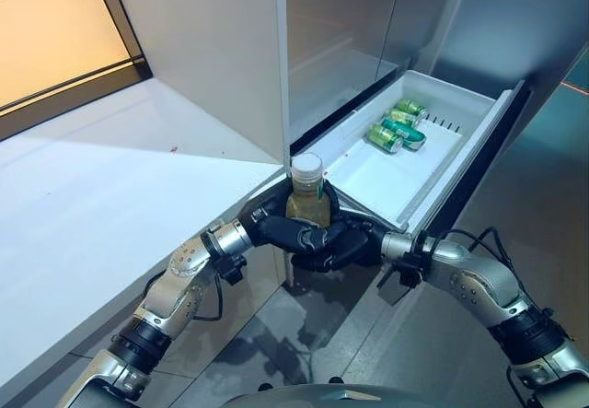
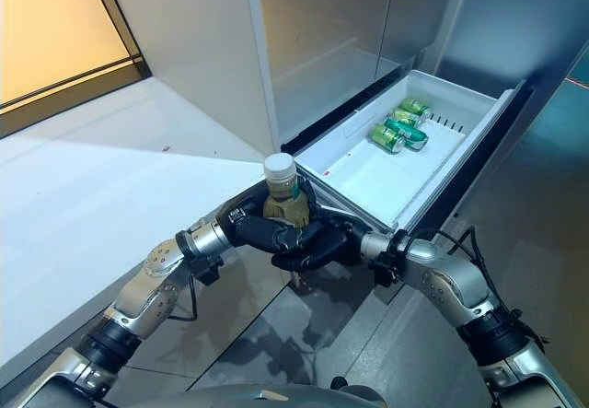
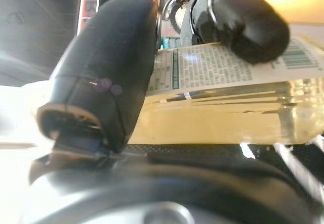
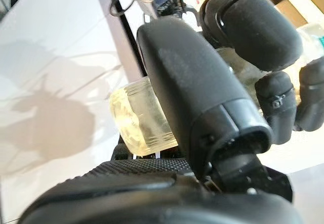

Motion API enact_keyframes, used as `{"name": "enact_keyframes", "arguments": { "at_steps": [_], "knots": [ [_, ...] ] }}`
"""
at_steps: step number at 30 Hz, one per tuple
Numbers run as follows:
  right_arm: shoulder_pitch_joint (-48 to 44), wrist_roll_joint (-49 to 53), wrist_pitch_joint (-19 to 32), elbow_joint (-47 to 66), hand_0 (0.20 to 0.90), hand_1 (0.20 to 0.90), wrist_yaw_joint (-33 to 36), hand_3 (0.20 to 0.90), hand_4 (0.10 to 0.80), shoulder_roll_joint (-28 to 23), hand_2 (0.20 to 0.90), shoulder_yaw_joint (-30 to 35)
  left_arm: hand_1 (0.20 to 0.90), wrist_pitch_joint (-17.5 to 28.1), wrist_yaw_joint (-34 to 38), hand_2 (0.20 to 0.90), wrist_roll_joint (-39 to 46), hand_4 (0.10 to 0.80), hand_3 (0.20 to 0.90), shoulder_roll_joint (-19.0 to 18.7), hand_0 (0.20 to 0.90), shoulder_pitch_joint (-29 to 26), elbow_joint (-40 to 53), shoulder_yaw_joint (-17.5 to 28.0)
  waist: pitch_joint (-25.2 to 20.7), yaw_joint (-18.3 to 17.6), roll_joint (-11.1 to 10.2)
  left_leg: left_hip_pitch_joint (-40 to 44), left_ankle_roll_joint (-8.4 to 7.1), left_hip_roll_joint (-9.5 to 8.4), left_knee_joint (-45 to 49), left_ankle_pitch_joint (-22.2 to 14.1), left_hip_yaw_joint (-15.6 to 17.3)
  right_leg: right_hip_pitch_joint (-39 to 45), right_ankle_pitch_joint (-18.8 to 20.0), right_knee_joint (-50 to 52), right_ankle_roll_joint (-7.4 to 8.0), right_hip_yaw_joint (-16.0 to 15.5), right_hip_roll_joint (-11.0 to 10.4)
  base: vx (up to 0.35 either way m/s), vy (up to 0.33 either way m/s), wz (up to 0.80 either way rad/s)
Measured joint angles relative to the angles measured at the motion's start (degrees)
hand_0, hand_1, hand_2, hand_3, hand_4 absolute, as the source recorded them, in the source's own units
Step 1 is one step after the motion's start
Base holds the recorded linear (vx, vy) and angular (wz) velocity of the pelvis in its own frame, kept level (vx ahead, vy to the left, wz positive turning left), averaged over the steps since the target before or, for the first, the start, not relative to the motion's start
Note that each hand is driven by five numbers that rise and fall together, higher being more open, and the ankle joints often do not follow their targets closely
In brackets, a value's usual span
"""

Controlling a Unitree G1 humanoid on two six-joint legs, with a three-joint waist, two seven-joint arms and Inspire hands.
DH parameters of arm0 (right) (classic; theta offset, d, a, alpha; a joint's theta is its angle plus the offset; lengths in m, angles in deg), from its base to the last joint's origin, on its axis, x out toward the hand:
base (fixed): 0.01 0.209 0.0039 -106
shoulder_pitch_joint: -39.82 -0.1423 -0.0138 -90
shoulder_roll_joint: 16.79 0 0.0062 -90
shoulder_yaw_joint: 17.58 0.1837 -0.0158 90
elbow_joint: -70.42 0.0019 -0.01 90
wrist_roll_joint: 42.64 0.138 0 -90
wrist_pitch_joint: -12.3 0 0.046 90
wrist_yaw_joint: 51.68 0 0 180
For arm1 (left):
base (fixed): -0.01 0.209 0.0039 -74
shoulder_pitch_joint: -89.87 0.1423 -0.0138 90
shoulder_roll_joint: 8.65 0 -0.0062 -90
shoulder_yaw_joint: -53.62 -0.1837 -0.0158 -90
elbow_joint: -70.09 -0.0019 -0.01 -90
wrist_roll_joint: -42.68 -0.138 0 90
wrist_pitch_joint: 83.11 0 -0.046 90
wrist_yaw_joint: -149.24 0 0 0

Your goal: Put drinks into fridge and close the fridge

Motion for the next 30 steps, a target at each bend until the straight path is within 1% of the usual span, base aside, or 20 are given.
{"name": "enact_keyframes", "arguments": {
  "at_steps": [3, 6, 8, 9, 10, 11, 13, 15, 18, 19, 22, 25, 27, 30],
  "knots": [
    [0.09, -1.04, 0.01, 0.00, 0.300, 0.300, -0.06, 0.200, 0.100, -0.55, 0.300, -1.58, 0.300, -2.05, -0.91, 0.300, 1.52, 0.100, 0.200, -0.94, 0.300, -0.07, -0.01, -0.94, -0.06, -0.43, -0.09, 0.00, 0.00, -0.01, 0.00, 0.00, -0.01, 0.00, 0.01, 0.00, 0.01, 0.00, -0.01, 0.000, 0.000, 0.00],
    [0.17, -1.62, 0.48, 0.01, 0.300, 0.300, -0.06, 0.200, 0.100, -0.59, 0.300, -1.81, 0.300, -2.23, -0.86, 0.300, 2.49, 0.100, 0.200, -1.34, 0.300, -0.24, -0.03, -1.45, -0.07, -0.46, -0.09, 0.00, 0.00, -0.02, 0.00, 0.00, -0.01, 0.00, 0.02, 0.00, 0.01, 0.01, -0.02, 0.000, 0.000, 0.00],
    [0.17, -2.66, 1.81, 0.01, 0.300, 0.300, 0.01, 0.200, 0.100, -0.61, 0.300, -1.83, 0.491, -2.11, -0.53, 0.491, 2.53, 0.322, 0.422, -1.25, 0.491, -0.51, -0.02, -1.47, -0.07, -0.49, -0.09, 0.00, 0.00, -0.02, 0.00, 0.00, -0.02, 0.00, 0.02, 0.00, 0.00, 0.02, -0.01, 0.000, 0.000, 0.00],
    [0.17, -2.79, 2.39, 0.01, 0.300, 0.300, 0.22, 0.200, 0.100, -0.67, 0.300, -1.83, 0.804, -1.95, -0.27, 0.804, 2.66, 0.687, 0.787, -1.26, 0.804, -0.71, -0.01, -1.44, -0.07, -0.47, -0.09, 0.00, 0.00, -0.02, 0.00, 0.00, -0.02, 0.01, 0.02, 0.00, 0.00, 0.03, -0.01, 0.000, 0.000, 0.00],
    [0.17, -2.91, 2.74, 0.01, 0.300, 0.300, 0.33, 0.200, 0.100, -0.75, 0.300, -1.79, 0.865, -1.92, -0.15, 0.865, 2.75, 0.759, 0.859, -1.23, 0.865, -0.87, -0.01, -1.37, -0.07, -0.46, -0.09, 0.00, 0.00, -0.02, 0.00, 0.00, -0.03, 0.00, 0.02, 0.00, 0.00, 0.03, -0.01, 0.000, 0.000, 0.00],
    [0.17, -2.98, 3.51, 0.01, 0.300, 0.300, 0.60, 0.200, 0.100, -0.99, 0.300, -1.77, 0.900, -1.86, -0.02, 0.900, 2.90, 0.800, 0.900, -1.13, 0.900, -1.04, 0.12, -1.36, -0.07, -0.46, -0.09, -0.01, 0.00, -0.02, 0.00, 0.00, -0.02, 0.00, 0.02, 0.00, 0.00, 0.03, -0.01, 0.000, 0.000, 0.00],
    [0.17, -2.98, 4.53, 0.18, 0.300, 0.300, 1.99, 0.200, 0.100, -1.07, 0.300, -1.78, 0.900, -1.74, 1.63, 0.900, 2.90, 0.800, 0.900, -0.42, 0.900, -1.04, 0.40, -1.16, -0.07, -0.41, -0.09, -0.03, 0.00, -0.02, 0.00, 0.00, -0.03, -0.01, 0.02, 0.00, 0.00, 0.03, -0.01, 0.000, 0.000, 0.00],
    [0.17, -4.12, 6.47, 0.40, 0.300, 0.300, 3.73, 0.200, 0.100, -1.04, 0.300, -1.78, 0.900, -0.51, 4.21, 0.900, 2.96, 0.800, 0.900, 0.93, 0.900, -1.04, 0.46, -1.11, -0.07, -0.39, -0.09, -0.08, 0.00, -0.02, 0.00, 0.00, -0.05, -0.04, 0.02, 0.00, 0.00, 0.02, 0.00, 0.000, 0.000, 0.00],
    [-0.24, -8.43, 10.46, 1.33, 0.300, 0.300, 8.30, 0.200, 0.100, -0.63, 0.300, -1.47, 0.900, 2.43, 9.85, 0.900, 2.70, 0.800, 0.900, 4.41, 0.900, -1.06, 0.49, -0.54, -0.07, -0.34, -0.09, -0.13, 0.00, 0.00, 0.00, 0.00, -0.05, -0.08, 0.02, -0.01, 0.00, 0.03, 0.01, 0.000, 0.000, 0.00],
    [-0.48, -8.99, 10.77, 1.58, 0.300, 0.300, 8.93, 0.200, 0.100, -0.63, 0.300, -1.38, 0.900, 3.08, 10.64, 0.900, 2.70, 0.800, 0.900, 5.02, 0.900, -1.08, 0.49, -0.51, -0.07, -0.36, -0.09, -0.15, 0.00, -0.01, 0.00, 0.00, -0.06, -0.11, 0.02, 0.00, 0.00, 0.02, 0.00, 0.000, 0.000, 0.00],
    [-3.69, -10.78, 11.41, 2.36, 0.300, 0.300, 12.28, 0.200, 0.100, -0.79, 0.300, -1.15, 0.900, 5.61, 14.95, 0.900, 1.51, 0.800, 0.900, 8.43, 0.900, -1.42, 1.88, 0.50, -0.02, -0.40, -0.18, -0.22, 0.00, 0.04, 0.00, 0.00, -0.08, -0.17, 0.02, 0.00, 0.00, 0.03, 0.09, 0.000, 0.000, 0.00],
    [-6.55, -11.82, 11.42, 2.48, 0.300, 0.300, 15.18, 0.200, 0.100, -2.03, 0.300, -0.59, 0.900, 5.72, 17.21, 0.900, 1.17, 0.800, 0.900, 10.26, 0.900, -2.41, 2.17, 1.51, 0.05, -0.15, -0.30, -0.35, 0.00, 0.06, 0.00, 0.00, -0.24, -0.20, 0.01, 0.00, 0.00, -0.08, 0.32, 0.023, -0.014, 0.03],
    [-6.84, -11.65, 11.39, 1.95, 0.300, 0.300, 17.88, 0.200, 0.100, -2.77, 0.300, 2.34, 0.900, 4.68, 17.22, 0.900, 1.94, 0.800, 0.900, 10.68, 0.900, -2.16, 2.13, 1.56, 0.19, 0.54, -0.52, -0.45, 0.00, 0.04, 0.00, 0.00, -0.42, -0.18, 0.00, 0.00, 0.00, -0.28, 0.35, 0.024, -0.023, 0.06],
    [-7.69, -11.71, 11.39, -2.61, 0.300, 0.300, 21.49, 0.200, 0.100, -3.88, 0.300, 6.18, 0.900, 1.20, 16.13, 0.900, 6.64, 0.800, 0.900, 11.64, 0.900, 0.03, 1.31, 1.99, 0.43, 1.16, -0.93, -0.82, 0.01, -0.02, 0.00, 0.02, -0.99, -0.19, -0.02, -0.01, 0.01, -0.84, 0.31, 0.020, -0.024, 0.09]
  ]
}}
